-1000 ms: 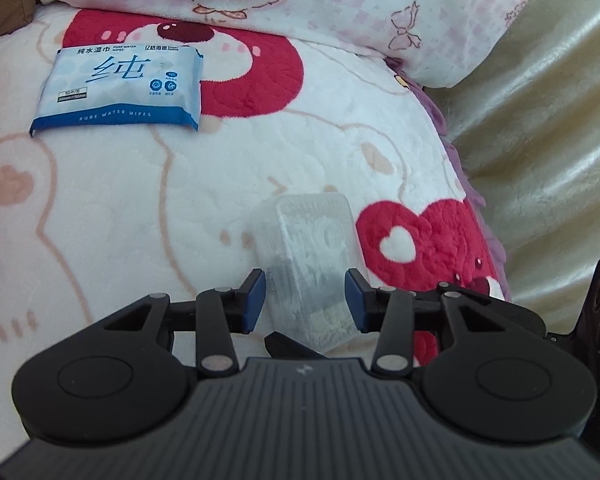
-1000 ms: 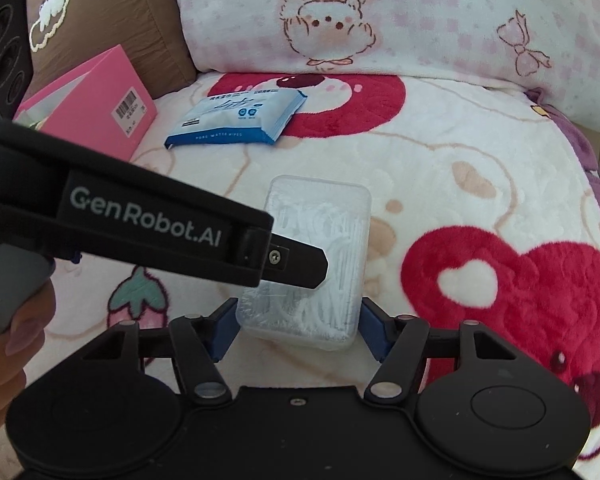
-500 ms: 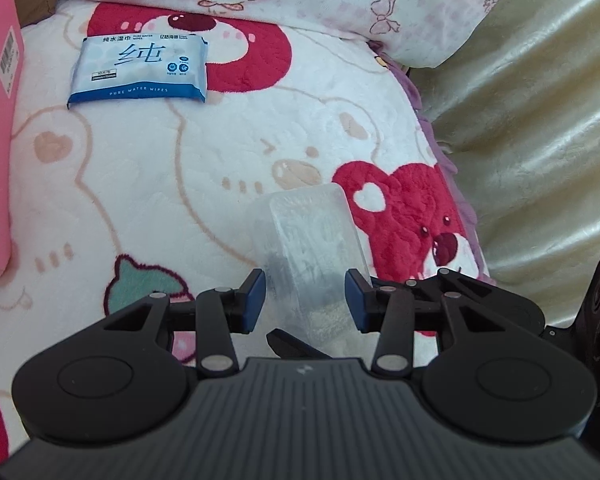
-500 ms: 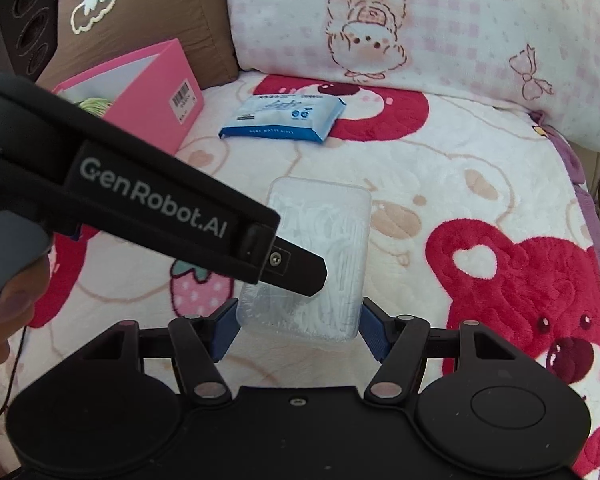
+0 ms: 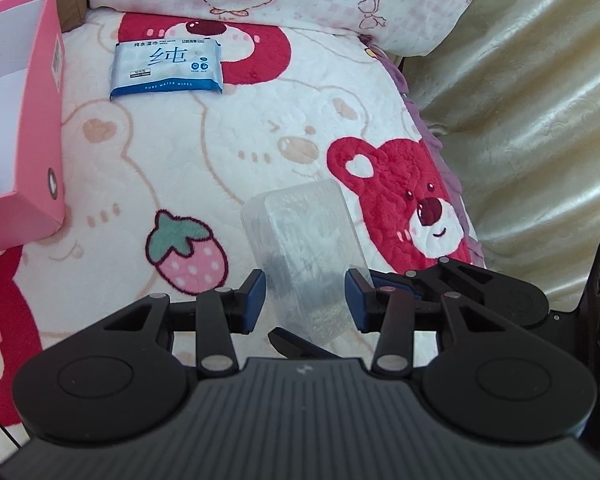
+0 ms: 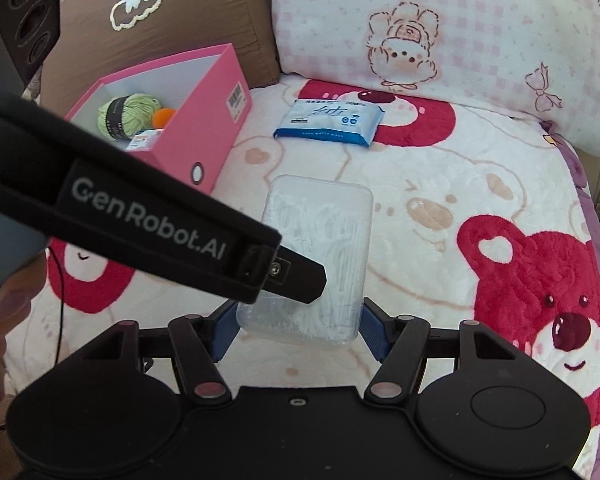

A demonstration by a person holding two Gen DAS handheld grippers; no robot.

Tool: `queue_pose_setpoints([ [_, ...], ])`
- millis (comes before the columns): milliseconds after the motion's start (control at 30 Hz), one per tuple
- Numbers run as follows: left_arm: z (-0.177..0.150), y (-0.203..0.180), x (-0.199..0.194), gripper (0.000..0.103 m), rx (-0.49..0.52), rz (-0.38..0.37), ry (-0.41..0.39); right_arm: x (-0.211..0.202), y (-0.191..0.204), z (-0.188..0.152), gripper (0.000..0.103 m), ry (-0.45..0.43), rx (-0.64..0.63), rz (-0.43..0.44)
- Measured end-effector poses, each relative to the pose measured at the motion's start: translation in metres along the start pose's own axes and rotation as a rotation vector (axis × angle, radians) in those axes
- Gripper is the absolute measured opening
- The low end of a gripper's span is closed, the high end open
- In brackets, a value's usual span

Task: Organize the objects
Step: 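Lift the clear box with both grippers and carry it into the pink box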

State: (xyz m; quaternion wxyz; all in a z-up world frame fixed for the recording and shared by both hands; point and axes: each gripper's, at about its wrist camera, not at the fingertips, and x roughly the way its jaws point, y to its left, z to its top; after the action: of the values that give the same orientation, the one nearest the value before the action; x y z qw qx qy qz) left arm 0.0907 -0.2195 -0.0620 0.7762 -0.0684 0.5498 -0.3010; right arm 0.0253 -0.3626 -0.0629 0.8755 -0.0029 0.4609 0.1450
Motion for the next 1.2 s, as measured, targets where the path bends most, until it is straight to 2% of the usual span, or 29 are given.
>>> queue_pose_setpoints([
  [300, -0.011, 0.009, -0.039, 0.042, -0.011, 0.035, -0.049, -0.013, 0.03, 0.017, 0.068, 0.026, -0.04, 0.025],
  [900, -0.033, 0.038, -0.107, 0.043, -0.039, 0.038, -0.115, -0.039, 0.089, 0.034, 0.068, 0.029, -0.123, 0.052],
  [1033, -0.027, 0.045, -0.122, 0.041, -0.024, 0.019, -0.116, -0.044, 0.1, 0.043, 0.068, 0.018, -0.142, 0.049],
  [1200, -0.009, 0.05, -0.155, 0.042, 0.033, 0.01, -0.169, -0.06, 0.114, 0.071, 0.068, -0.04, -0.171, 0.048],
])
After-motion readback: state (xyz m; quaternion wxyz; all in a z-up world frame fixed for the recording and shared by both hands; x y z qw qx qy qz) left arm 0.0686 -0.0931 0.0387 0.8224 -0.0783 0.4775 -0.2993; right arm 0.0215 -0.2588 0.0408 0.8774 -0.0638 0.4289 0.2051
